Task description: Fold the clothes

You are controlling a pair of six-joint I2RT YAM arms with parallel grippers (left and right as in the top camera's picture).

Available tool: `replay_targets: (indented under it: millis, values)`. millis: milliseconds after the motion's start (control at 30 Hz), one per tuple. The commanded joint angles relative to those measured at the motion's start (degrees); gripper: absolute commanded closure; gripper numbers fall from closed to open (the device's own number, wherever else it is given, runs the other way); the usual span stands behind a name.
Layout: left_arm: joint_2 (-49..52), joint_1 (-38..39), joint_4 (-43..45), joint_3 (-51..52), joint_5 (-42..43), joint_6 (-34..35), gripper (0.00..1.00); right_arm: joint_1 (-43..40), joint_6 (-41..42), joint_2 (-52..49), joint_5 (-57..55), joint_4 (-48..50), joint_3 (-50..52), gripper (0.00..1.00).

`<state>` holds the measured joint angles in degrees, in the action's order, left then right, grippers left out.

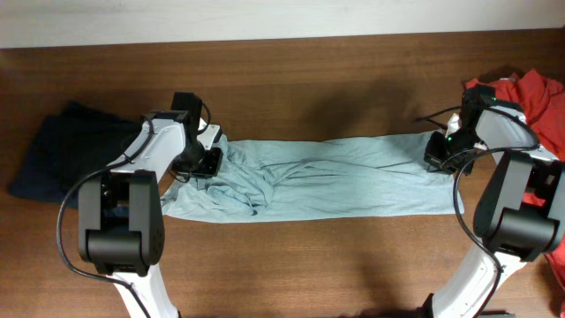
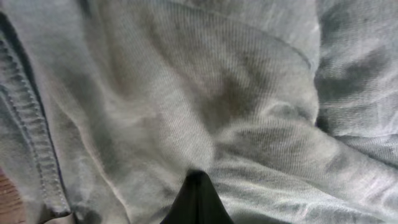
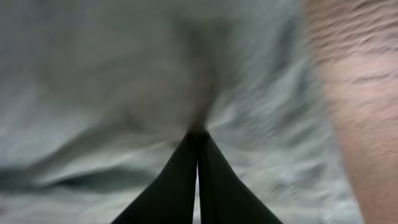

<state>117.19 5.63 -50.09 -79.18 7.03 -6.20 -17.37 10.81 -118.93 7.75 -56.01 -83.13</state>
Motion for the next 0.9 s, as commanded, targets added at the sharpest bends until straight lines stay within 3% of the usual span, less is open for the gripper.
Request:
replay_targets:
  millis: [0,200,600,867]
  values:
    - [1.1,-0.8,0.0,1.3,-4.2,1.5,1.0,0.0,1.5,-1.4,-5.5,2.6,-0.4,0.91]
    - [1.1,-0.9,-0.9,1.3,-6.2,2.3,0.99,-0.9,0.0,-3.6,-14.2,9.8,-0.4,0.92]
    - [1.1,-4.3,-2.4,1.3,-8.3,3.2,1.0,-4.4,-7.6,-4.1,-12.2,15.9,-0.4,0.92]
    - [0.3,-4.7,-5.7,-1.9,-7.2,3.2,0.98,-4.9,-7.6,-2.0,4.7,12.5,-1.2,0.87]
